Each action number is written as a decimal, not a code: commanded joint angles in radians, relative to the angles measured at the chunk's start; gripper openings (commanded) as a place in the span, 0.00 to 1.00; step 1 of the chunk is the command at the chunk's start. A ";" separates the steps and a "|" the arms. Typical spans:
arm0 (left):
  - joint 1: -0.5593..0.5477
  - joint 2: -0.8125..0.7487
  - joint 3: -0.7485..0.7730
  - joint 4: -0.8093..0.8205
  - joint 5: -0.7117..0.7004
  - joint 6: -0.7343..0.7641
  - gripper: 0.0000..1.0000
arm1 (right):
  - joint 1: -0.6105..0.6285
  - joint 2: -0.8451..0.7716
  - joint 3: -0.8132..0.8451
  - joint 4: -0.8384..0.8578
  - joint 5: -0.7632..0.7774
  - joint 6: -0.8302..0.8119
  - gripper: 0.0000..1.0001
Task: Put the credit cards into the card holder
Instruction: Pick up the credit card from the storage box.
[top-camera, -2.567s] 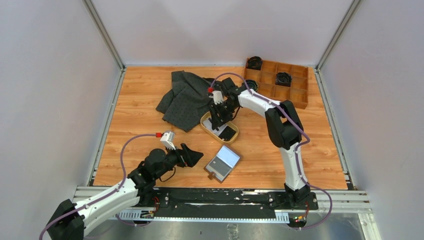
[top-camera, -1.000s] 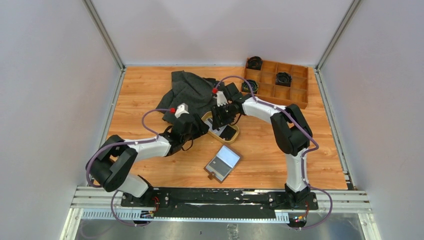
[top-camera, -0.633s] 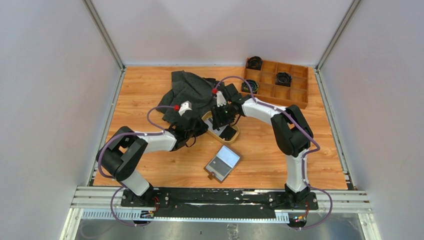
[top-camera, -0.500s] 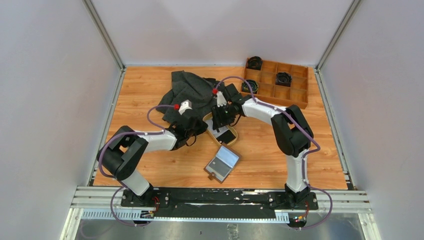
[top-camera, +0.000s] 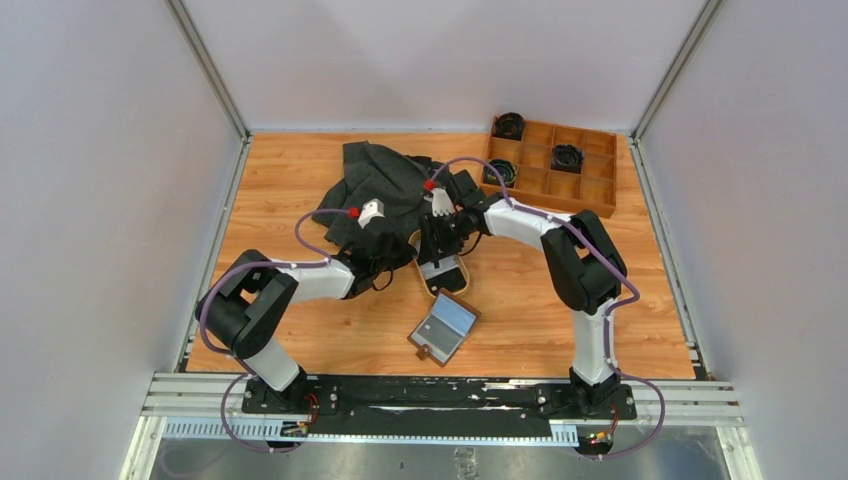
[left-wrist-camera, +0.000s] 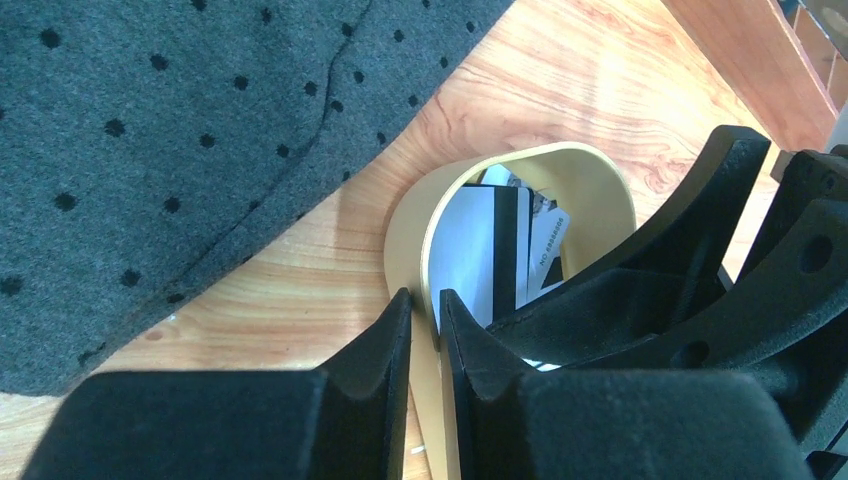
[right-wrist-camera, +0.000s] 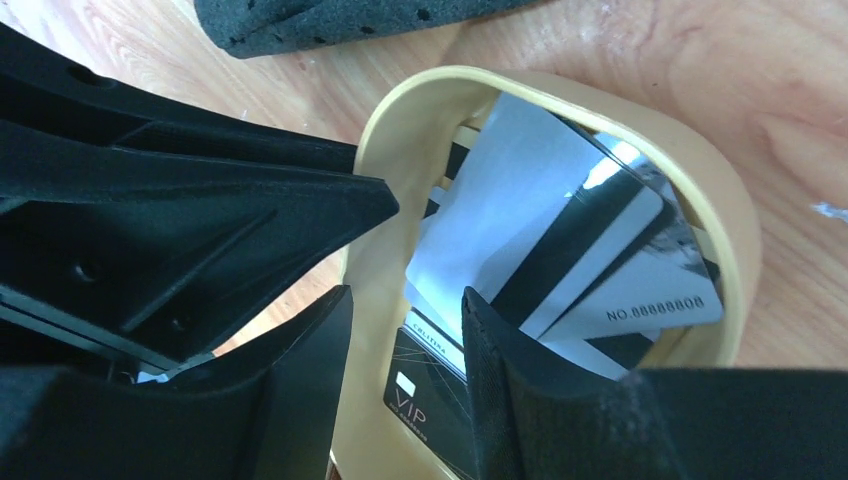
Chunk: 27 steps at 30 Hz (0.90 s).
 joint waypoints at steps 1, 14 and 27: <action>0.001 0.028 0.019 -0.021 0.019 -0.010 0.09 | -0.019 -0.028 -0.020 0.028 -0.057 0.035 0.48; 0.001 0.023 0.062 -0.023 -0.080 -0.050 0.00 | -0.061 -0.157 0.060 -0.229 -0.136 -0.627 0.50; 0.001 0.065 0.086 -0.024 -0.025 -0.103 0.00 | 0.030 -0.216 -0.135 -0.041 -0.026 -1.090 0.62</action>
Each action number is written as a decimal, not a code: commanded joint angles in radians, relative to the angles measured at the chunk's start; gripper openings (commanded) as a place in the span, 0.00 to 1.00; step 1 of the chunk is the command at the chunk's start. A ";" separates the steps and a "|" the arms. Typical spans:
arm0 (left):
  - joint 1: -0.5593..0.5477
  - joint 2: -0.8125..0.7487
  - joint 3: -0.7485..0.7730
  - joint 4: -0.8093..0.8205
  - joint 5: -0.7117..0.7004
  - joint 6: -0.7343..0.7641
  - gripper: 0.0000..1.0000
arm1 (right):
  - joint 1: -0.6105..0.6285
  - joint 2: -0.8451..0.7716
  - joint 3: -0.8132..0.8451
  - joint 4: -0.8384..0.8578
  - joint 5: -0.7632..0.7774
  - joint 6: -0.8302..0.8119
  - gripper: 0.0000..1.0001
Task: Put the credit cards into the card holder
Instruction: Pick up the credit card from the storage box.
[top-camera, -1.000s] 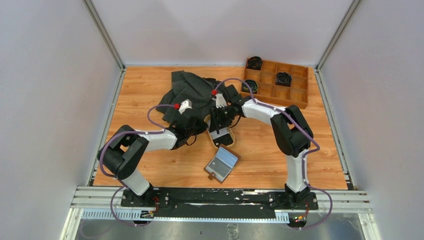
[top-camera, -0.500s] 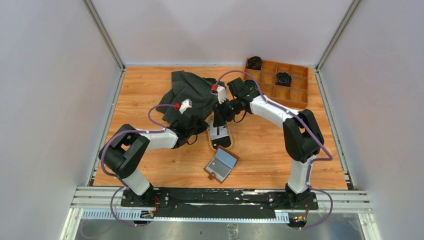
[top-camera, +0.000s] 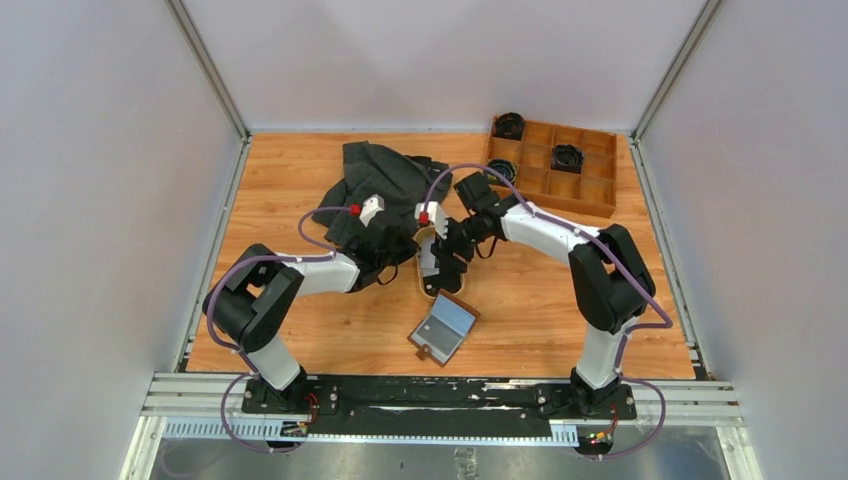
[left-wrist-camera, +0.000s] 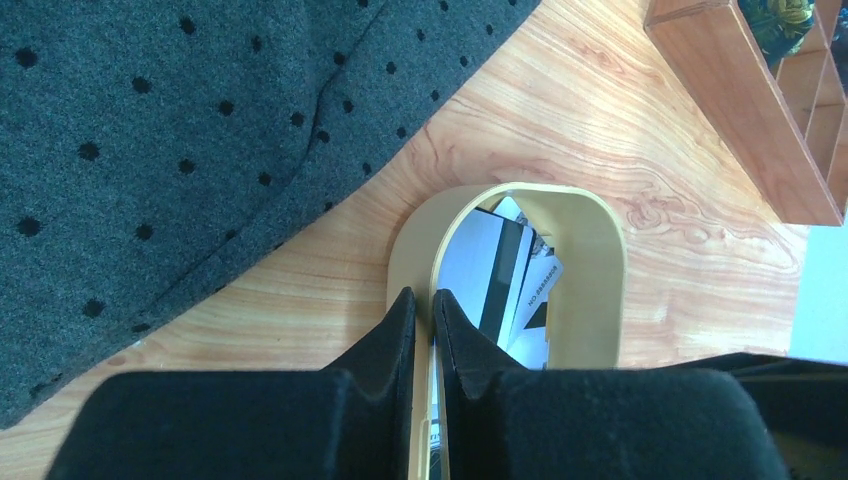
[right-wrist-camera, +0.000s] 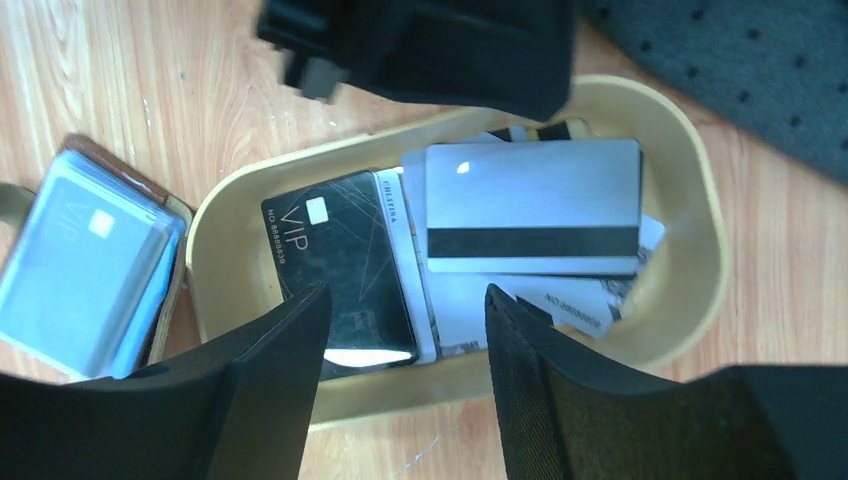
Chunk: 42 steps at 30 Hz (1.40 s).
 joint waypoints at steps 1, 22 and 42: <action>0.001 0.020 0.019 0.010 0.004 -0.027 0.00 | 0.054 -0.033 -0.060 0.117 0.056 -0.192 0.62; 0.002 -0.017 0.007 0.011 0.029 -0.053 0.00 | 0.077 0.073 -0.073 0.194 0.078 -0.312 0.64; 0.001 -0.052 -0.008 0.011 0.055 -0.045 0.00 | 0.079 0.084 -0.122 0.320 0.182 -0.335 0.62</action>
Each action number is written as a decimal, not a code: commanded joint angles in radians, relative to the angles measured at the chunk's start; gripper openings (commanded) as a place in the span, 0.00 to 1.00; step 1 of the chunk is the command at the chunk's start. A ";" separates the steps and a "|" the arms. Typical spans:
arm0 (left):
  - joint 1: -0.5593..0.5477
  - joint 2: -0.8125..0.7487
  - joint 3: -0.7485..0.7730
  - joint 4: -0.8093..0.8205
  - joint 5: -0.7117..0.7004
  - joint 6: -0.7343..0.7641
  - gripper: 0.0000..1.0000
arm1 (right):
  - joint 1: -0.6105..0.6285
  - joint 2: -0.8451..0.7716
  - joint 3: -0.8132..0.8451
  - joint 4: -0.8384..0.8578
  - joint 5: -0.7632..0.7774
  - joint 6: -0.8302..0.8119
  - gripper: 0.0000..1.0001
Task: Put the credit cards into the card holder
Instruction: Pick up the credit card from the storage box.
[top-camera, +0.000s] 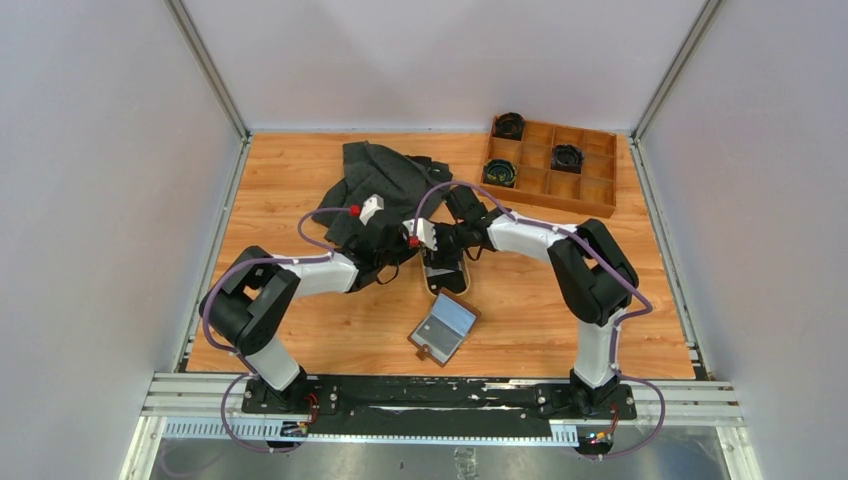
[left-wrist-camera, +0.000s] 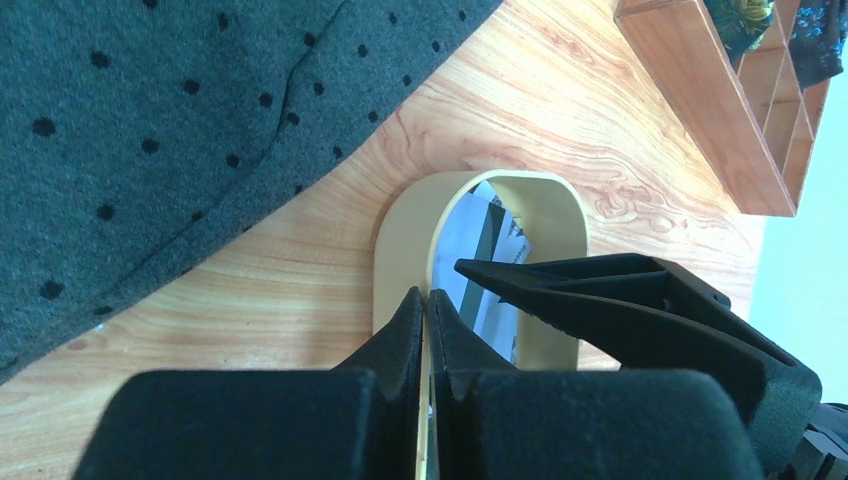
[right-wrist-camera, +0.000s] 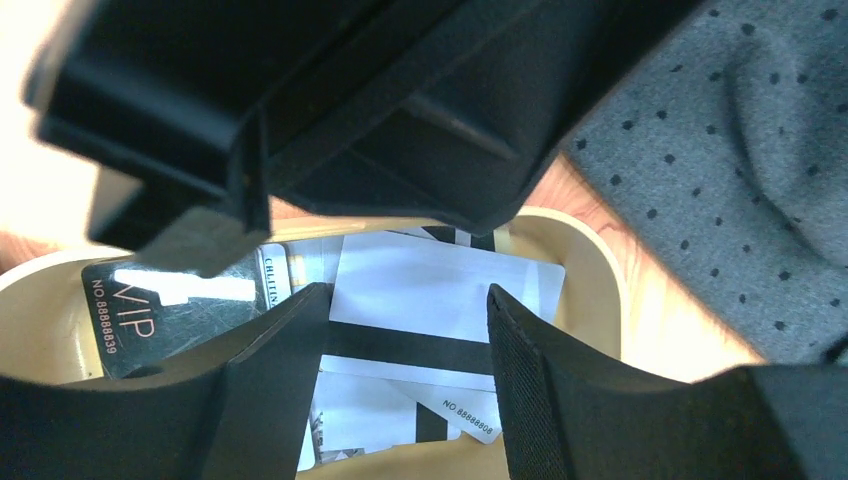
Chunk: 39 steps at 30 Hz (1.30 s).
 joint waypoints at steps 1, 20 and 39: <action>0.002 -0.032 -0.011 0.019 0.013 0.007 0.00 | 0.012 -0.008 -0.053 0.091 0.088 -0.018 0.62; 0.002 0.011 -0.014 0.019 0.054 0.057 0.01 | -0.030 -0.112 -0.058 0.140 0.107 0.020 0.53; 0.013 -0.051 0.036 0.019 0.113 0.159 0.22 | -0.080 -0.130 -0.023 0.120 0.090 0.085 0.49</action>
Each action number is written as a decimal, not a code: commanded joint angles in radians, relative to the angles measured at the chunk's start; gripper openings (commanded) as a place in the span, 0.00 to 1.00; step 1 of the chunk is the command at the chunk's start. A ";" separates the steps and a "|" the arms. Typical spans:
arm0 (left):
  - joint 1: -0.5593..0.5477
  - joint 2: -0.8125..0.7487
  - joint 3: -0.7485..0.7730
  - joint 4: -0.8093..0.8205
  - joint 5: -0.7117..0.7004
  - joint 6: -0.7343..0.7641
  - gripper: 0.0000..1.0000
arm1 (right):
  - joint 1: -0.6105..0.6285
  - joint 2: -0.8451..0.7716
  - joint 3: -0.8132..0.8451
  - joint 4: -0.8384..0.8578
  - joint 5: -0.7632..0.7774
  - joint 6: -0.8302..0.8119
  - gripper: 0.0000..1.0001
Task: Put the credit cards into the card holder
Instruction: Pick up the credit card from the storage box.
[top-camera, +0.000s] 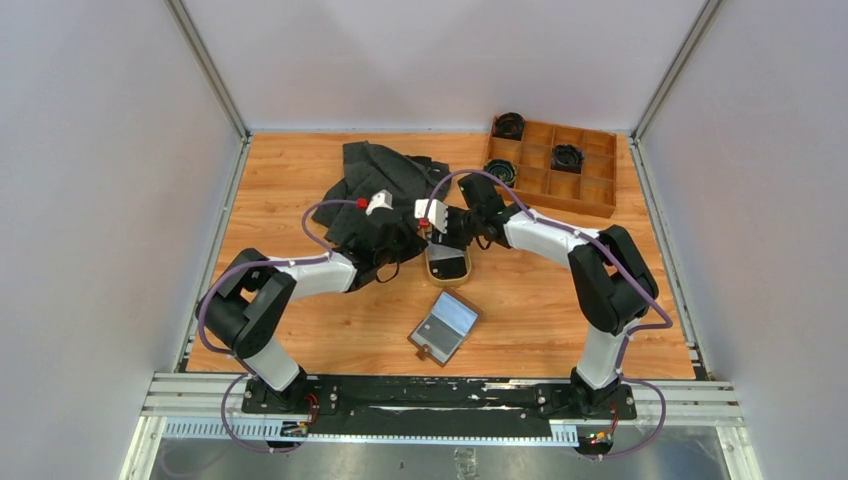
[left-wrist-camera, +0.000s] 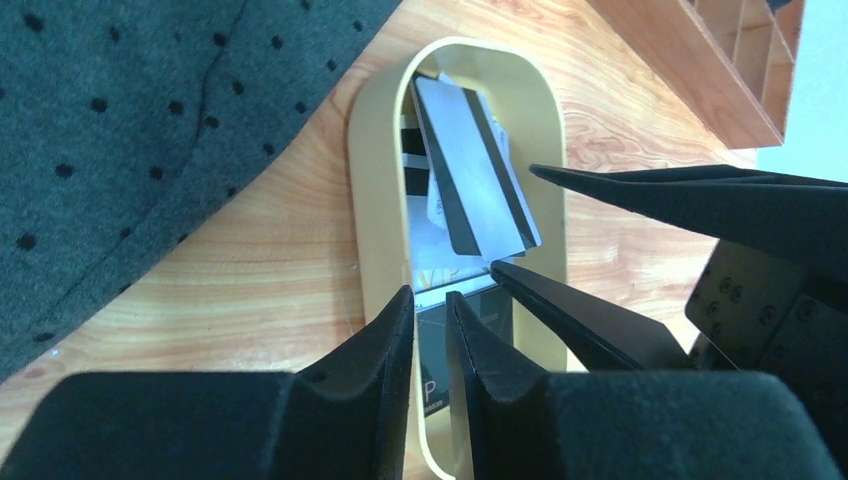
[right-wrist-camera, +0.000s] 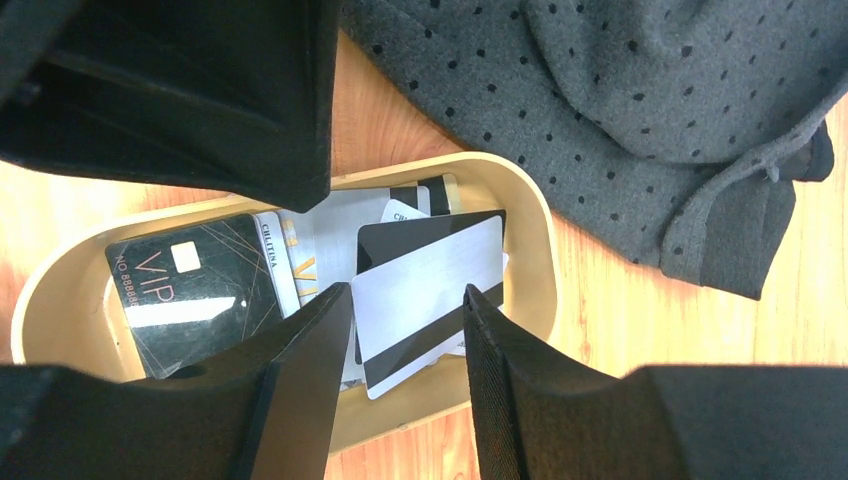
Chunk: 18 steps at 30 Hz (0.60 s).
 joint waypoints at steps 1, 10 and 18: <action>0.012 -0.034 0.039 -0.004 0.031 0.057 0.23 | -0.024 -0.023 0.027 -0.001 0.002 0.029 0.49; 0.033 0.015 0.112 -0.003 0.114 0.039 0.34 | -0.034 -0.019 0.031 -0.001 -0.008 0.040 0.48; 0.033 0.076 0.150 -0.003 0.127 -0.071 0.35 | -0.040 -0.010 0.039 -0.001 -0.011 0.048 0.47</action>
